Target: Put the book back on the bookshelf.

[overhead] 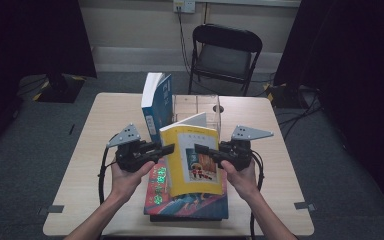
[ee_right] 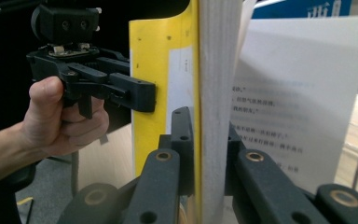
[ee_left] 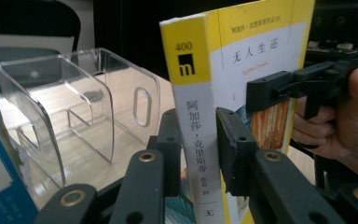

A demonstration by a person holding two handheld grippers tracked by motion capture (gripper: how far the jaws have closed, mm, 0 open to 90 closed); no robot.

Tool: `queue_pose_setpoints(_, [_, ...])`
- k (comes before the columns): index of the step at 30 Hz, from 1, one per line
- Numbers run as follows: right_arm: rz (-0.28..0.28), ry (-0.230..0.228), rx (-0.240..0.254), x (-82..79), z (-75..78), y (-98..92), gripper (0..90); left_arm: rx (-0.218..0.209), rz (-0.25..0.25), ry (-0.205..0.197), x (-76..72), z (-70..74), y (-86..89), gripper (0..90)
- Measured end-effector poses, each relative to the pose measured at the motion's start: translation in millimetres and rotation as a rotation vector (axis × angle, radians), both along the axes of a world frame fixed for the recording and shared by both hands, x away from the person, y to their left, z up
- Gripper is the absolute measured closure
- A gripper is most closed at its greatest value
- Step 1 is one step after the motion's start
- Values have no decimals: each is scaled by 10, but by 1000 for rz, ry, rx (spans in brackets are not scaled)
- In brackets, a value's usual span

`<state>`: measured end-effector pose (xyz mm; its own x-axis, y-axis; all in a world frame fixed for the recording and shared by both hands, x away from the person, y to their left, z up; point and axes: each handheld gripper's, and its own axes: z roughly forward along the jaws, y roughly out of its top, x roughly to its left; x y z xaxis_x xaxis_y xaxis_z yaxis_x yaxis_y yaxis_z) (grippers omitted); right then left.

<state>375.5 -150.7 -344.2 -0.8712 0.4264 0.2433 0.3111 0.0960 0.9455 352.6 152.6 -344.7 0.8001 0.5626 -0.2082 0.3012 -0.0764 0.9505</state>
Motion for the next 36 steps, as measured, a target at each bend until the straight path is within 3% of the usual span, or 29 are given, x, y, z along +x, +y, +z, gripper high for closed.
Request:
queue_pose_setpoints(2, [16, -7, 1, -3, -44, -5, 825, 13, -11, -7, -33, -26, 5, 740])
queue_pose_setpoints(4, [36, -11, 7, -22, -102, -24, 813, -2, -36, -13, -74, -36, 4, 745])
queue_pose_setpoints(6, [54, -3, 17, -47, -117, -55, 793, -33, -65, 14, -106, -24, -37, 700])
queue_pose_setpoints(9, [82, -3, 27, -95, -128, -79, 791, 11, -66, -35, -184, -10, -128, 688])
queue_pose_setpoints(13, [87, -16, 21, -152, -129, -120, 754, 1, -78, -35, -195, -24, -135, 723])
queue_pose_setpoints(18, [42, -15, -20, -185, -219, -175, 618, 16, -85, -54, -251, -22, -148, 732])
queue_pose_setpoints(20, [6, -22, -37, -192, -224, -224, 563, 19, -86, -52, -272, -23, -143, 734])
queue_pose_setpoints(21, [-46, -40, -59, -204, -216, -268, 499, 20, -86, -51, -283, -19, -151, 733])
queue_pose_setpoints(24, [-88, -38, -69, -191, -227, -333, 406, 38, -89, -74, -326, -13, -181, 731])
queue_pose_setpoints(28, [-62, -19, -73, -136, -307, -338, 401, 38, -94, -67, -335, -13, -189, 723])
queue_pose_setpoints(31, [-87, -27, -93, -135, -325, -302, 436, 36, -94, -60, -315, -24, -197, 710])
queue_pose_setpoints(36, [-94, -32, -100, -126, -324, -265, 417, 50, -97, -44, -284, -75, -274, 695])
